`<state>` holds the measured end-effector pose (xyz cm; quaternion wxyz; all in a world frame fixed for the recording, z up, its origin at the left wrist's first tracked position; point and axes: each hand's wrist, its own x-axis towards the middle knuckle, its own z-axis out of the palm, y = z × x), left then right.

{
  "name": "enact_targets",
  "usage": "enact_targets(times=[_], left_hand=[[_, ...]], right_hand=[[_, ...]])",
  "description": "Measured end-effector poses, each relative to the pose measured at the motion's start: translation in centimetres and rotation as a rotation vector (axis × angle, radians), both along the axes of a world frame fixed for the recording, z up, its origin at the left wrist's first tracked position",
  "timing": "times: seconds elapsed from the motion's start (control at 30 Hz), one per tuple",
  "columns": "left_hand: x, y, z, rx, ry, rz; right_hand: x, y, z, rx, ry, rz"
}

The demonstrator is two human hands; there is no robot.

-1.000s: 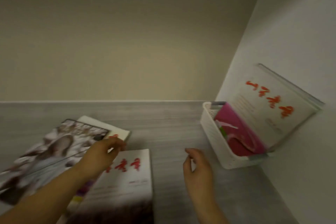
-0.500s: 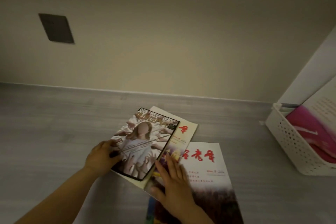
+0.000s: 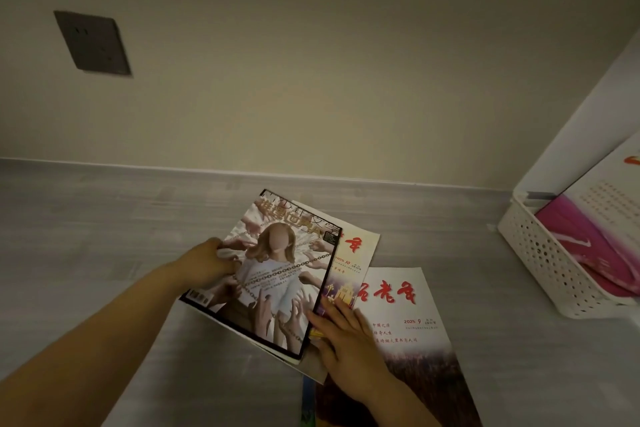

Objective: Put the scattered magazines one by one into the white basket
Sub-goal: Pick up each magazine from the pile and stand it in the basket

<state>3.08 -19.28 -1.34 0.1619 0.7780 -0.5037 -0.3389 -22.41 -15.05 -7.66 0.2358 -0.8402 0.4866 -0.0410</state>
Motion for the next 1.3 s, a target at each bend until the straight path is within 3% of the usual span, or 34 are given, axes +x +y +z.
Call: enact_targets(times=[0.17,0.23,0.33,0.43,0.53,0.8,1.07,1.3], left_hand=[[-1.8,0.8,2.1,-0.264,0.07,-0.114],[-2.4,1.6,3.0,-0.362,0.219,-0.12],[-3.4,2.5,5.0,-0.487,0.496,-0.082],[-4.7,2.5,6.7,-0.556,0.668,-0.079],[-6.6,2.0,7.5,-0.564,0.706,-0.137],[-15.4,-2.8,9.4,-0.462,0.732,-0.298],[-30.8,-11.5,14.9,-0.594,0.589,-0.375],[-44.2,-16.5,17.1,-0.6,0.743,-0.399]], right_hand=[[0.4,-0.1,0.9,0.05,-0.116,-0.075],[0.8,0.0,1.6,0.133,-0.327,-0.22],[0.7,0.0,3.1,0.321,-0.848,-0.505],[-0.9,-0.9,4.7,0.447,-1.088,-0.672],[-3.4,-1.5,6.7,0.429,-1.132,-0.656],[-12.4,-1.0,9.1,0.141,-1.124,-0.773],[-23.4,-2.2,10.8,-0.109,-1.021,-0.897],[-33.9,-5.6,13.0,-0.382,-0.948,-1.056]])
